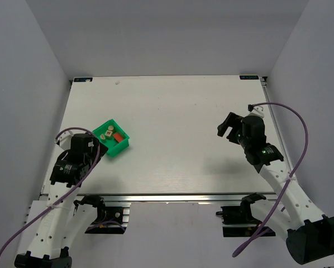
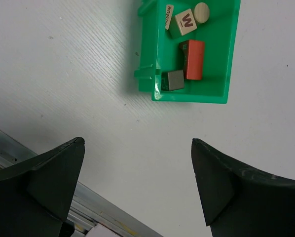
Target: Build the wood block tower
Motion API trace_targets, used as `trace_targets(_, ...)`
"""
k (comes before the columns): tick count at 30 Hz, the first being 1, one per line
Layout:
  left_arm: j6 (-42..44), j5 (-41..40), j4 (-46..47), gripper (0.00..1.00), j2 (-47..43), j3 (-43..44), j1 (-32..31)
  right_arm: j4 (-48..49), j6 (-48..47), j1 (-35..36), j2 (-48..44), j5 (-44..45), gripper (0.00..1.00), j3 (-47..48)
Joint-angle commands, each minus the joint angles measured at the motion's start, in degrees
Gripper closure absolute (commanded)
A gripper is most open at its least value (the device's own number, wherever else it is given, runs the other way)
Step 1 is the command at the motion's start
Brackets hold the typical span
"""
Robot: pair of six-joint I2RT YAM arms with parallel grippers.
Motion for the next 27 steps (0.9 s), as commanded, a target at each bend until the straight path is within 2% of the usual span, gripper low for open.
trace_targets(1,-0.8,-0.9,1.7,0.02,0.0,-0.4,0.3,3.4,-0.5,0.0,-1.7,-1.1,0.11,-0.4)
trace_targets(5,-0.5,-1.2,4.4,0.02,1.2,-1.1,0.3,5.1,-2.2,0.0,-2.3,-2.2,0.11,-1.7)
trace_targets(9,0.8,1.0,15.5,0.02,4.7,-4.7,0.6,8.4,-3.4,0.0,-1.8,-8.2,0.1,-3.9)
trace_targets(16,1.3,-3.8,21.6,0.04,18.0,-3.2,0.9,8.5,-4.8,0.0,0.4,-9.6,0.11,-4.3)
trace_targets(19,1.3,-5.4,24.7,0.12,22.4,-2.9,1.0,8.2,-5.1,0.0,0.7,-9.5,0.11,-4.2)
trace_targets(22,0.7,-9.2,25.1,0.15,26.1,-2.4,1.2,7.7,-5.6,0.0,0.7,-9.1,0.1,-4.2)
trace_targets(27,0.4,-10.3,27.6,0.34,30.2,-1.8,1.3,7.0,-6.0,0.0,1.0,-7.3,0.11,-4.1)
